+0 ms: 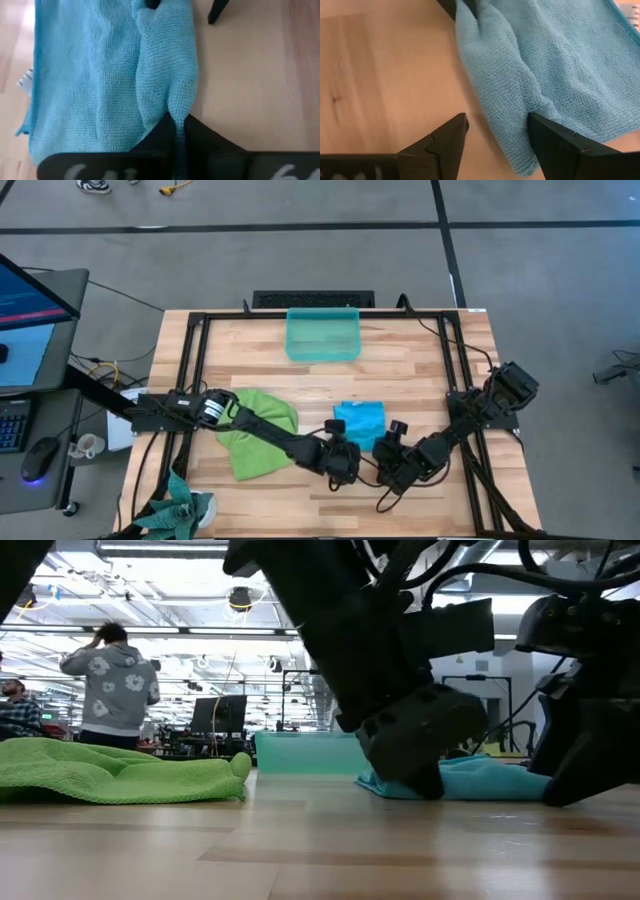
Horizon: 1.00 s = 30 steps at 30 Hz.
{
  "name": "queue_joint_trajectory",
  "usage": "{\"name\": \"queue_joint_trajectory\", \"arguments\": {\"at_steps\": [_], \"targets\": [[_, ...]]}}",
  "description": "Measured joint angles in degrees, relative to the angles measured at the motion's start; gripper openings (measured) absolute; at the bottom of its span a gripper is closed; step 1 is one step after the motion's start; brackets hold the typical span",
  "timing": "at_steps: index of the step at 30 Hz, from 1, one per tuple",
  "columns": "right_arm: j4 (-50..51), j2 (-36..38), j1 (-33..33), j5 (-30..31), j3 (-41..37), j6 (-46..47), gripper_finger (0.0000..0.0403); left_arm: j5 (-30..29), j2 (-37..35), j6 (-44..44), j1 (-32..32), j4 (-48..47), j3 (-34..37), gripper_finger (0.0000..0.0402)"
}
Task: Roll microfiber towels into tight, uniform cylinder then place into a basket
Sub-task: Roll the blue microfiber cloth
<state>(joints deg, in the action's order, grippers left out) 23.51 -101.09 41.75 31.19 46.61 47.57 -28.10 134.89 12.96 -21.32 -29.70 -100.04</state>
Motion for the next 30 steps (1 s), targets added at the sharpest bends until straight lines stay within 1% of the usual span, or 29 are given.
{"name": "queue_joint_trajectory", "arguments": {"at_steps": [6, 9, 16, 20, 23, 25, 27, 30], "targets": [[-0.15, 3.05, 1.69, -2.69, -0.13, -0.33, 0.0239, 4.94, 0.20, 2.42, -1.04, -5.73, -3.56, 0.0005], [0.24, 4.53, 3.04, -2.33, -0.13, -0.24, 0.0239, 6.80, 0.20, 2.74, -1.30, -7.67, -4.53, 0.0008], [-0.73, 9.26, 8.11, -0.88, -0.15, -1.50, 0.0239, 12.26, 0.07, 3.30, -2.17, -7.57, -4.93, 0.0010], [-6.23, 11.61, 11.59, 1.20, -0.13, -7.92, 0.0239, 13.22, -0.25, 4.01, -2.43, -8.36, -4.95, 0.0010], [-12.77, 11.92, 14.21, 3.76, -0.07, -16.74, 0.0239, 14.18, -0.73, 5.00, -2.83, -9.65, -4.91, 0.0010], [-14.78, 11.92, 15.81, 5.77, 0.20, -21.31, 0.0239, 15.00, -1.14, 5.78, -2.99, -10.80, -4.85, 0.0010], [-13.11, 11.78, 16.85, 7.03, 1.77, -22.41, 0.0239, 14.83, -1.52, 5.92, -3.27, -11.03, -4.75, 0.0010], [-6.71, 11.77, 17.88, 8.92, 5.27, -22.53, 0.0239, 15.02, -1.89, 6.00, -3.73, -11.14, -4.73, 0.0011]]}}
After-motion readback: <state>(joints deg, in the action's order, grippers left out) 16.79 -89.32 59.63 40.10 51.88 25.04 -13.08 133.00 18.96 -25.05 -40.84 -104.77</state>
